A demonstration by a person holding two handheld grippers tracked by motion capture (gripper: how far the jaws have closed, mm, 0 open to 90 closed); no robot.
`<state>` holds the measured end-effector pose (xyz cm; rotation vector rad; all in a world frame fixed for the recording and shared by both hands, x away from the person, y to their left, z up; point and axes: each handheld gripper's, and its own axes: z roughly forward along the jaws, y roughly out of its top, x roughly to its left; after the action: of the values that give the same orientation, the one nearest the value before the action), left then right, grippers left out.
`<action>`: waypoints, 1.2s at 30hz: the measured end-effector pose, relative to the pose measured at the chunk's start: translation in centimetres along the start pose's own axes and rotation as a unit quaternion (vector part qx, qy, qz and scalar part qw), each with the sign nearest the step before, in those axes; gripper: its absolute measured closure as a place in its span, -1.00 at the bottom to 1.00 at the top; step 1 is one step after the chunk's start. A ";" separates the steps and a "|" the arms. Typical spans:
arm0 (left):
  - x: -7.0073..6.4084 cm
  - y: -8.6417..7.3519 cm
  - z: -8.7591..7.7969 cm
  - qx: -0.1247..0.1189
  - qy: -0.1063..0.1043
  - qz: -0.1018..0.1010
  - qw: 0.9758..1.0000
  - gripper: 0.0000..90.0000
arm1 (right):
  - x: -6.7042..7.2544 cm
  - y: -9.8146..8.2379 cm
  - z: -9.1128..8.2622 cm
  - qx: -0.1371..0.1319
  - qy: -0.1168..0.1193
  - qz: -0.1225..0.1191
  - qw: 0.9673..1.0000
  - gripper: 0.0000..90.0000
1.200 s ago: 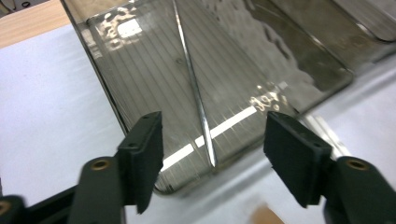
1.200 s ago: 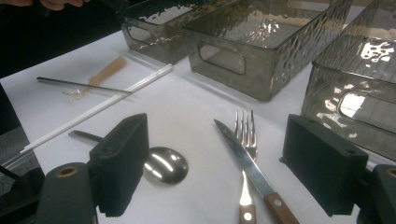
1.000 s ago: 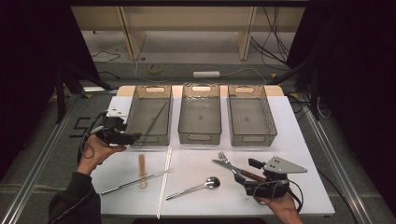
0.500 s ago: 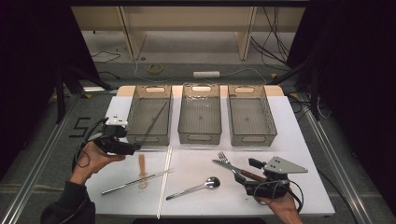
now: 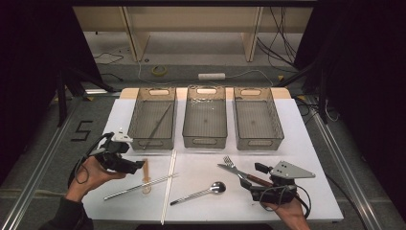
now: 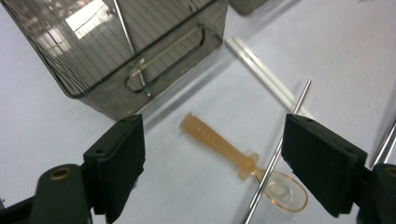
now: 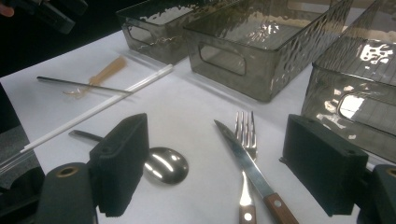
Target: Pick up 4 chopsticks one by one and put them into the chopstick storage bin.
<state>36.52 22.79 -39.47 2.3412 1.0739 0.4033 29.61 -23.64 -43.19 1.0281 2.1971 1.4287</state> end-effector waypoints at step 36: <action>-2.3 -3.5 3.1 0.142 -0.043 0.084 0.985 0.13 | 0.0 0.0 0.1 0.001 0.000 0.000 1.000 -0.47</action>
<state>34.33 21.88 -44.17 2.6862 0.9491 0.2188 29.61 -23.57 -43.23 1.0285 2.1980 1.4277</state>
